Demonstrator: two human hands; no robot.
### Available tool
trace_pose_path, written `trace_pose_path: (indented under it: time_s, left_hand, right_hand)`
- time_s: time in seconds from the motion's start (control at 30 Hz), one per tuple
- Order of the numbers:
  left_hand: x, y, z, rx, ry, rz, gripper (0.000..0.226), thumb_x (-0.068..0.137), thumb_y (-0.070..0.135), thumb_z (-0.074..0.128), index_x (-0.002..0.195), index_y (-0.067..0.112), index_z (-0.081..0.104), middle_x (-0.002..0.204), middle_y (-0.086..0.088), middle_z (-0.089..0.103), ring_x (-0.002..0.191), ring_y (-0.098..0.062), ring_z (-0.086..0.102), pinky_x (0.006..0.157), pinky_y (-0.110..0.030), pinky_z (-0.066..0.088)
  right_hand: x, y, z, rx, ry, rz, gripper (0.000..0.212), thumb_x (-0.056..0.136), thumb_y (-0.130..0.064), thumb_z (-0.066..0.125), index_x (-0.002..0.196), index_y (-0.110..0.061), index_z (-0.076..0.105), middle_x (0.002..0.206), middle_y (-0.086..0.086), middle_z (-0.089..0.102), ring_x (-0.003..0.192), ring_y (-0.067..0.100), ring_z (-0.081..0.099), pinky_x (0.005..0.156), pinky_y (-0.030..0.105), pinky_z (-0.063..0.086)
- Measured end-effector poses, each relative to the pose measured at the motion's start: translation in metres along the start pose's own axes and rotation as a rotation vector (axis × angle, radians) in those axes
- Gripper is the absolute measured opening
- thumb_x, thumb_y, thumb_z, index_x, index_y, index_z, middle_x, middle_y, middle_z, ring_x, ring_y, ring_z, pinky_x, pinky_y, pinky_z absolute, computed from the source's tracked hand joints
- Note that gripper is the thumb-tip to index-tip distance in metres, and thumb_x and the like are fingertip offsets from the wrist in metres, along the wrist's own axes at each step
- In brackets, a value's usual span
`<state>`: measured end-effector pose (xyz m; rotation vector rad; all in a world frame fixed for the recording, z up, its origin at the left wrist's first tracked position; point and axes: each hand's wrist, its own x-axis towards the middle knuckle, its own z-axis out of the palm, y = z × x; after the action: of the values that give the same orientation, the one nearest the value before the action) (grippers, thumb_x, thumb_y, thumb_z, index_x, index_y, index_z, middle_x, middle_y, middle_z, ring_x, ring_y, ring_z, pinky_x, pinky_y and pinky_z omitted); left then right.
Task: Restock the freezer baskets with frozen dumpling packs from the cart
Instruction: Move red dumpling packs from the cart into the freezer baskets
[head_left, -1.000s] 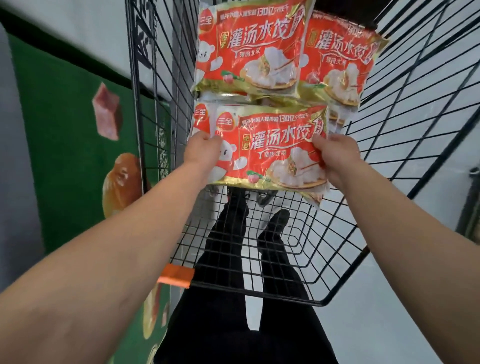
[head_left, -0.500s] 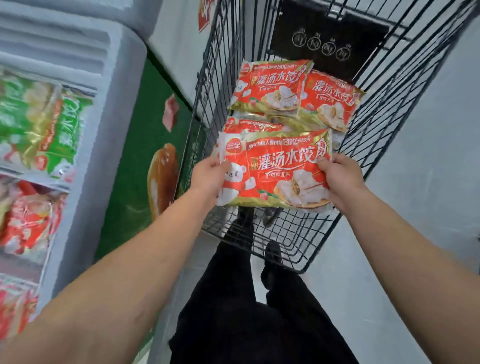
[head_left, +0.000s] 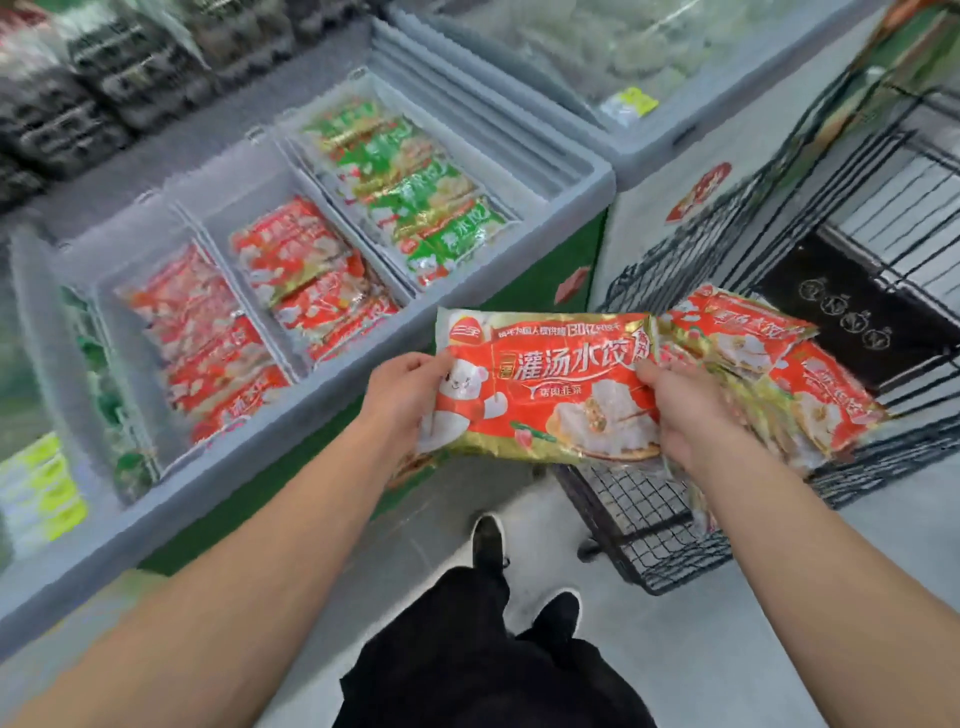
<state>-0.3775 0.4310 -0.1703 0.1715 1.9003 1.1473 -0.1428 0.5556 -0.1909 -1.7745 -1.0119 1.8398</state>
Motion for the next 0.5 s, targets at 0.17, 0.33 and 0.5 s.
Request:
trace_pose_path:
  time_s: [0.17, 0.33, 0.5]
  left_hand:
    - [-0.021, -0.016, -0.085, -0.342, 0.083, -0.057, 0.017, 0.098, 0.015, 0.061, 0.100, 0.001, 0.069, 0.099, -0.017, 0.076, 0.080, -0.027, 0.075, 0.071, -0.041, 0.059]
    - [-0.034, -0.033, -0.174, -0.478, 0.247, -0.039, 0.011, 0.098, 0.013, 0.062, 0.096, 0.006, 0.069, 0.086, -0.010, 0.078, 0.077, -0.025, 0.075, 0.074, -0.041, 0.059]
    - [-0.031, -0.049, -0.265, -0.525, 0.368, -0.021, 0.010, 0.096, 0.015, 0.066, 0.087, 0.010, 0.068, 0.088, -0.009, 0.077, 0.082, -0.027, 0.074, 0.080, -0.046, 0.059]
  right_hand:
    - [-0.021, -0.021, 0.076, -0.193, -0.104, -0.148, 0.015, 0.097, -0.021, 0.062, 0.088, -0.010, 0.066, 0.092, 0.011, 0.075, 0.091, 0.031, 0.072, 0.089, 0.056, 0.056]
    - [-0.048, -0.024, 0.169, -0.332, -0.229, -0.230, 0.017, 0.097, -0.025, 0.062, 0.089, -0.012, 0.069, 0.091, 0.006, 0.077, 0.089, 0.028, 0.073, 0.089, 0.053, 0.057]
    - [-0.082, -0.015, 0.264, -0.377, -0.315, -0.246, 0.017, 0.098, -0.025, 0.061, 0.089, -0.012, 0.068, 0.091, 0.006, 0.076, 0.090, 0.027, 0.073, 0.089, 0.051, 0.057]
